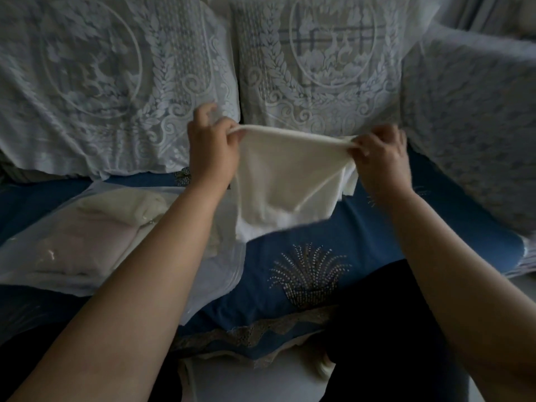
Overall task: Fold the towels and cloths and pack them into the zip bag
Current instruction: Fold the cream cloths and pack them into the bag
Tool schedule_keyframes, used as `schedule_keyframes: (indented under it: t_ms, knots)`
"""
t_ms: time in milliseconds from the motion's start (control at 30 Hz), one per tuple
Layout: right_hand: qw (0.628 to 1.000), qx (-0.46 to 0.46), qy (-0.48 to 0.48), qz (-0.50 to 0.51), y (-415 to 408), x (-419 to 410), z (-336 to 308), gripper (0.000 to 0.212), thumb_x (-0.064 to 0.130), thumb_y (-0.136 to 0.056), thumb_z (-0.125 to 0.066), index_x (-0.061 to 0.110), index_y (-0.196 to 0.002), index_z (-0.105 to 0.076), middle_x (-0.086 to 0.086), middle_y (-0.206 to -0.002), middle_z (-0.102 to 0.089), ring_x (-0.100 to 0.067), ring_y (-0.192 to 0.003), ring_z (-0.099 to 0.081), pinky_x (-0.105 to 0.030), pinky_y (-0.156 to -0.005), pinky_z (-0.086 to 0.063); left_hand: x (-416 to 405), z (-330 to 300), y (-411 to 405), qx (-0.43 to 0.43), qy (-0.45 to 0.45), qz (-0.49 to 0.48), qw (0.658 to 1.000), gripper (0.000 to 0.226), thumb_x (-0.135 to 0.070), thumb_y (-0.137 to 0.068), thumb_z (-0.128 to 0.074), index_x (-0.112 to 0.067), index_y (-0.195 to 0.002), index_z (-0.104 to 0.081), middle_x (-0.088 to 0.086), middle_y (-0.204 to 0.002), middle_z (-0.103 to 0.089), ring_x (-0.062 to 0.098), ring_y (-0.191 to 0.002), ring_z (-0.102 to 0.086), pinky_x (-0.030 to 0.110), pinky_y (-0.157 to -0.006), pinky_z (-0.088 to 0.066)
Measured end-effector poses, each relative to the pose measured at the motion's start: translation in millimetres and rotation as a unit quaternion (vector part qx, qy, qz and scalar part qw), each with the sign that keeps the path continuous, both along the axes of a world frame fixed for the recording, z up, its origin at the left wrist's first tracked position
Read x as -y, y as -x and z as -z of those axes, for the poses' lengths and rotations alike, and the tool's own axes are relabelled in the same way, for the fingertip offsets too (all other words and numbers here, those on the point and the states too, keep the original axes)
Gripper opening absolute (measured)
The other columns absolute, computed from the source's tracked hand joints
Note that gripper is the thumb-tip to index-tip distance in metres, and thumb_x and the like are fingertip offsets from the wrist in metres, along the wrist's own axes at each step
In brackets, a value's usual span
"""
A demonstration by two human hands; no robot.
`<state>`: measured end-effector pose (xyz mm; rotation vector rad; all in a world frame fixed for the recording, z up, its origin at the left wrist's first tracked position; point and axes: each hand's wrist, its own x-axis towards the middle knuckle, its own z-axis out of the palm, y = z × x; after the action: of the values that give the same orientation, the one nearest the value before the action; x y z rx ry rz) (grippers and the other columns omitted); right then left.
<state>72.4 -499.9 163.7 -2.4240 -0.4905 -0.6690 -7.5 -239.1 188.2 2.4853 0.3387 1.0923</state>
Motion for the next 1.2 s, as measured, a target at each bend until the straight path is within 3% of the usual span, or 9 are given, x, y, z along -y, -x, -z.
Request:
schedule_keyframes:
  t_ms: [100, 200, 334, 434, 501, 668, 868, 1002, 1202]
  knots:
    - [0.998, 0.009, -0.047, -0.033, 3, 15, -6, 0.023, 0.022, -0.086, -0.062, 0.012, -0.105, -0.072, -0.009, -0.138, -0.045, -0.034, -0.129, -0.034, -0.040, -0.105, -0.032, 12, 4, 23, 0.076, -0.047, 0.057, 0.994, 0.015, -0.018, -0.089, -0.060, -0.005, -0.094, -0.067, 0.008, -0.124, -0.059, 0.025, -0.117, -0.050, 0.027, -0.097, -0.041]
    - [0.985, -0.117, 0.077, -0.105, 5, 37, 6, 0.024, 0.023, -0.084, -0.067, 0.014, -0.106, -0.073, -0.003, -0.146, -0.042, -0.027, -0.135, -0.035, -0.036, -0.110, -0.027, 29, 35, 58, -0.091, -0.004, 0.153, 0.984, 0.021, -0.023, -0.090, -0.056, -0.015, -0.104, -0.068, 0.005, -0.102, -0.068, 0.019, -0.094, -0.062, 0.036, -0.080, -0.052]
    - [0.838, -0.350, 0.392, -0.150, 17, 51, 40, 0.024, 0.029, -0.087, -0.062, 0.021, -0.108, -0.072, 0.001, -0.122, -0.065, -0.017, -0.111, -0.058, -0.027, -0.095, -0.039, 48, 85, 85, -0.438, 0.023, 0.199, 0.876, 0.012, -0.028, -0.091, -0.056, -0.024, -0.083, -0.063, -0.003, -0.079, -0.062, 0.016, -0.075, -0.059, 0.033, -0.065, -0.048]
    - [0.754, -0.433, 0.461, -0.176, 16, 47, 59, 0.021, 0.031, -0.089, -0.058, 0.019, -0.096, -0.073, -0.002, -0.098, -0.069, -0.016, -0.089, -0.061, -0.030, -0.088, -0.043, 53, 112, 89, -0.548, 0.022, 0.203, 0.811, 0.025, -0.030, -0.093, -0.054, -0.018, -0.071, -0.052, -0.001, -0.070, -0.053, 0.015, -0.065, -0.052, 0.031, -0.056, -0.036]
    - [0.769, -0.425, 0.450, -0.157, 6, 38, 68, 0.021, 0.030, -0.092, -0.054, 0.017, -0.090, -0.070, -0.003, -0.093, -0.066, -0.014, -0.082, -0.058, -0.033, -0.090, -0.043, 51, 117, 84, -0.509, 0.025, 0.153, 0.847, 0.013, -0.028, -0.093, -0.052, -0.018, -0.090, -0.059, 0.002, -0.083, -0.061, 0.020, -0.077, -0.059, 0.033, -0.062, -0.043]
    - [0.965, -0.216, 0.135, -0.060, 4, -2, 102, 0.060, 0.035, -0.091, -0.055, 0.025, -0.145, -0.029, -0.008, -0.151, -0.028, -0.032, -0.136, -0.031, -0.045, -0.108, -0.033, 51, 81, 83, -0.203, 0.005, 0.066, 0.977, 0.036, -0.026, -0.095, -0.050, -0.021, -0.131, -0.048, 0.000, -0.119, -0.065, 0.021, -0.102, -0.063, 0.040, -0.081, -0.053]
    - [0.786, -0.287, 0.496, -0.231, 51, -30, 144, 0.092, 0.054, -0.080, -0.062, 0.039, -0.149, -0.004, 0.000, -0.159, 0.000, -0.034, -0.143, -0.010, -0.055, -0.111, -0.024, 33, 65, 122, -0.064, -0.103, -0.019, 0.992, 0.043, -0.028, -0.086, -0.060, -0.014, -0.126, -0.053, 0.008, -0.128, -0.055, 0.027, -0.115, -0.050, 0.038, -0.091, -0.045]
    - [0.817, -0.202, 0.503, -0.197, 55, -38, 147, 0.065, 0.029, -0.092, -0.044, 0.040, -0.147, -0.011, -0.004, -0.149, -0.021, -0.033, -0.131, -0.032, -0.047, -0.096, -0.042, 15, 94, 147, -0.245, -0.077, -0.114, 0.960, 0.084, -0.038, -0.076, -0.071, -0.016, -0.145, -0.029, 0.014, -0.139, -0.038, 0.037, -0.119, -0.043, 0.046, -0.084, -0.046]
    - [0.849, -0.447, 0.224, -0.167, 55, -59, 98, 0.045, 0.039, -0.099, -0.038, 0.012, -0.132, -0.053, -0.014, -0.136, -0.053, -0.028, -0.120, -0.052, -0.031, -0.092, -0.039, 15, 106, 162, -0.267, 0.010, -0.123, 0.956, 0.068, -0.021, -0.089, -0.049, -0.011, -0.149, -0.017, 0.013, -0.124, -0.045, 0.028, -0.098, -0.056, 0.031, -0.064, -0.040]
